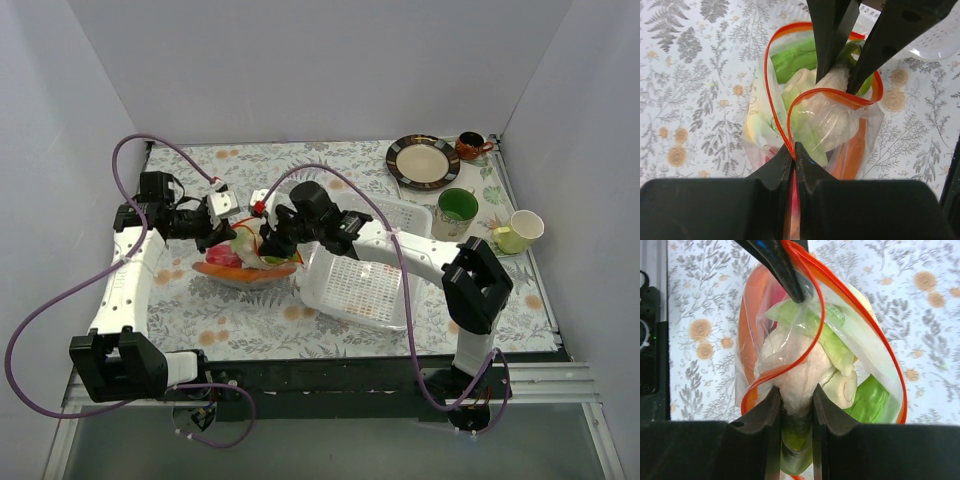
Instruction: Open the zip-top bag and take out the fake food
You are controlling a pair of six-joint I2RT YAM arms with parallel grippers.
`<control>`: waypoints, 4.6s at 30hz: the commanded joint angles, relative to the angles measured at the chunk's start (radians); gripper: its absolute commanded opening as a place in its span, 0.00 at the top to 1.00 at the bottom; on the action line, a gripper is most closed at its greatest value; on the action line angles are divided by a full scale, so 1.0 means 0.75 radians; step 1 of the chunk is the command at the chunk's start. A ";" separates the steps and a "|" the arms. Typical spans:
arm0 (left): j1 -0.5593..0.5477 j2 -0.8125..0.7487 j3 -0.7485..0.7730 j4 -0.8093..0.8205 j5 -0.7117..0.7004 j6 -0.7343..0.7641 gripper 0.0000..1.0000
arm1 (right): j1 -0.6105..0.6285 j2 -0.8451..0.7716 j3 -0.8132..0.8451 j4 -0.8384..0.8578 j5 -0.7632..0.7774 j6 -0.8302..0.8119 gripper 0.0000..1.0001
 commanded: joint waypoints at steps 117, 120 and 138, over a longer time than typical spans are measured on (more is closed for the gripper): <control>0.262 0.572 0.110 -0.374 0.037 0.187 0.62 | -0.097 0.003 0.204 -0.002 -0.135 -0.038 0.36; 0.261 0.558 0.102 -0.366 0.033 0.183 0.61 | -0.097 0.013 0.202 0.002 -0.149 -0.024 0.37; 0.243 0.499 0.092 -0.372 0.004 0.183 0.59 | -0.199 0.160 0.269 0.118 -0.108 0.136 0.44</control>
